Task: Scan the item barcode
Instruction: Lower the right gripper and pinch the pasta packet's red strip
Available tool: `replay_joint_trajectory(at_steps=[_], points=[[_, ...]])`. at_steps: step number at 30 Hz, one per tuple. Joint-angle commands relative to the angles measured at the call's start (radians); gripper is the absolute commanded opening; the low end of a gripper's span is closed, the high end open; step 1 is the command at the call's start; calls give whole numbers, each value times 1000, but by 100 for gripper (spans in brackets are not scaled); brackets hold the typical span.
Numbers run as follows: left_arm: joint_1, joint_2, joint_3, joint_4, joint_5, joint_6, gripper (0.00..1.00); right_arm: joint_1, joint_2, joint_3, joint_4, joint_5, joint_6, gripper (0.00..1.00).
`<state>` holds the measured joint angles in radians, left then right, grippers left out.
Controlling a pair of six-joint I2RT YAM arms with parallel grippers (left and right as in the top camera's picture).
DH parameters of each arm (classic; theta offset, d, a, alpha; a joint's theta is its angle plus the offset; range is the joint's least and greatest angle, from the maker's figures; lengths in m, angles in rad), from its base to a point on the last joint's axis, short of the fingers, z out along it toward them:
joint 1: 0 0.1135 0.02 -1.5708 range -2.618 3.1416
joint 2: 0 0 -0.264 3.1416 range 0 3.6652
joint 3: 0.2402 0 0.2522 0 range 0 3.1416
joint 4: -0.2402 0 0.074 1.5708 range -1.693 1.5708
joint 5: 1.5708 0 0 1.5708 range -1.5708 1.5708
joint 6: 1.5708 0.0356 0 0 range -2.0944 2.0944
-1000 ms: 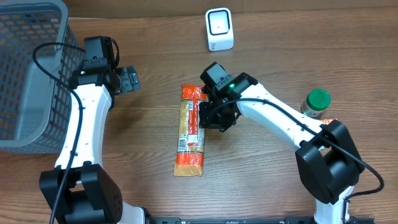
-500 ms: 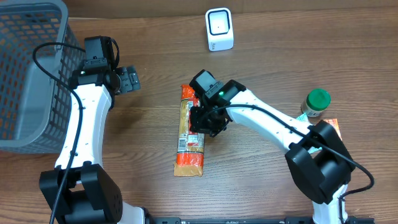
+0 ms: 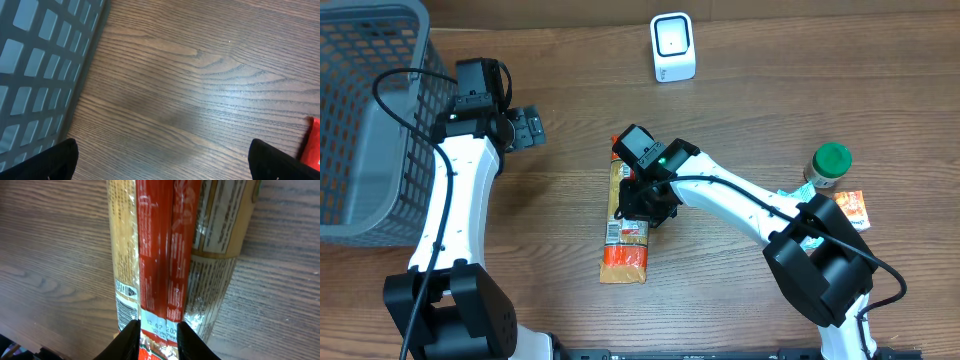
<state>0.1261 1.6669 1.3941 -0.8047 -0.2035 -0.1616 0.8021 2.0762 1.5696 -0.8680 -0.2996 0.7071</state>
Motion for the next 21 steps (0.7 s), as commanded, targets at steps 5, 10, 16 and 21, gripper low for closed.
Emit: replay_joint_trajectory(at_steps=[5,10,16,21], points=[[-2,1,16,0,-6,-3,100,7,8,0,4,26,13,28],[-2,1,16,0,-6,-3,100,24,8,0,8,65,30,28],[-2,1,16,0,-6,-3,100,53,9,0,13,149,83,28],[-2,1,16,0,-6,-3,100,63,9,0,18,201,105,28]])
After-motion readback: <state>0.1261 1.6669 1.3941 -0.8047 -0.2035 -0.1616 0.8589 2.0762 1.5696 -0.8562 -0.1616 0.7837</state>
